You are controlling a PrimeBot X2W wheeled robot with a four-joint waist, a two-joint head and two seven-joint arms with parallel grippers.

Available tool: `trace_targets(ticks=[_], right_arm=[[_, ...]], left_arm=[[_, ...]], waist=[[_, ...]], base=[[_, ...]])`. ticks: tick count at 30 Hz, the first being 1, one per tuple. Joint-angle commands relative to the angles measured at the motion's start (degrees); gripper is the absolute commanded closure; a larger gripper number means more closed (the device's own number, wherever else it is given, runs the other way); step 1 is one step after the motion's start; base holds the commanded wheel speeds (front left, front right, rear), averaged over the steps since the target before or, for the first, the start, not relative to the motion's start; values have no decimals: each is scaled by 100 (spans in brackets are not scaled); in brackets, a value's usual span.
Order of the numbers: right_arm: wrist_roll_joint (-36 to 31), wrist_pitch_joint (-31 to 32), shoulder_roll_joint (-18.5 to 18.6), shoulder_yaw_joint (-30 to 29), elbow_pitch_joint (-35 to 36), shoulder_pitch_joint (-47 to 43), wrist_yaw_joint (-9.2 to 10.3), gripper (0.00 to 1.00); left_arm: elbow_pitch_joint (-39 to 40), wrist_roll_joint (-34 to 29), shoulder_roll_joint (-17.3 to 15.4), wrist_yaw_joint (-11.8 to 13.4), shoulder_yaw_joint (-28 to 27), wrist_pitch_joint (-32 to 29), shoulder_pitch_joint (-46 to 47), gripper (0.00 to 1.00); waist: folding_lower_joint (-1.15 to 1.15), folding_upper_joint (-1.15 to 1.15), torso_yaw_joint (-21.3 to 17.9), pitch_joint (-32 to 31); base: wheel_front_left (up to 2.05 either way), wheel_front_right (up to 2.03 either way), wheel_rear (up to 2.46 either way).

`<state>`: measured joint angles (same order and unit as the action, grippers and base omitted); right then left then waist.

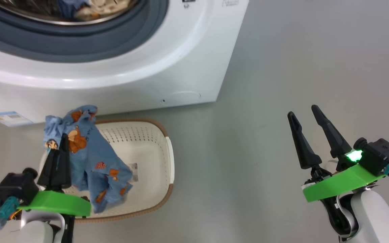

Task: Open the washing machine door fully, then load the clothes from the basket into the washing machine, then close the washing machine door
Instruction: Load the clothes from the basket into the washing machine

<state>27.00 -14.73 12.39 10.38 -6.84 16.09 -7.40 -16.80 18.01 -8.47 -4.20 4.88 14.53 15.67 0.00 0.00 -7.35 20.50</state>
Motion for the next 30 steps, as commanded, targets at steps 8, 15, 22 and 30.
trace_targets(ticks=[8, 15, 22, 30], right_arm=[[79, -27, 136, 0, 126, -271, -9, 0], [96, -27, 176, -102, 111, -402, -9, 0], [117, -27, 196, -150, 104, -532, -9, 0], [120, -27, 258, -395, 172, -622, -9, 0]], left_arm=[[684, 9, -65, 96, -146, 39, -371, 100], [921, 116, 7, 164, -137, -16, -553, 100], [1287, 226, 39, 242, -149, -142, -742, 100], [1654, 380, 43, 274, -162, -315, -829, 100]], waist=[[0, 0, 219, -599], [0, 0, 323, -918], [0, 0, 333, -1171], [0, 0, 376, -1218]], base=[[0, 0, 0], [0, 0, 0], [0, 0, 0], [0, 0, 0]])
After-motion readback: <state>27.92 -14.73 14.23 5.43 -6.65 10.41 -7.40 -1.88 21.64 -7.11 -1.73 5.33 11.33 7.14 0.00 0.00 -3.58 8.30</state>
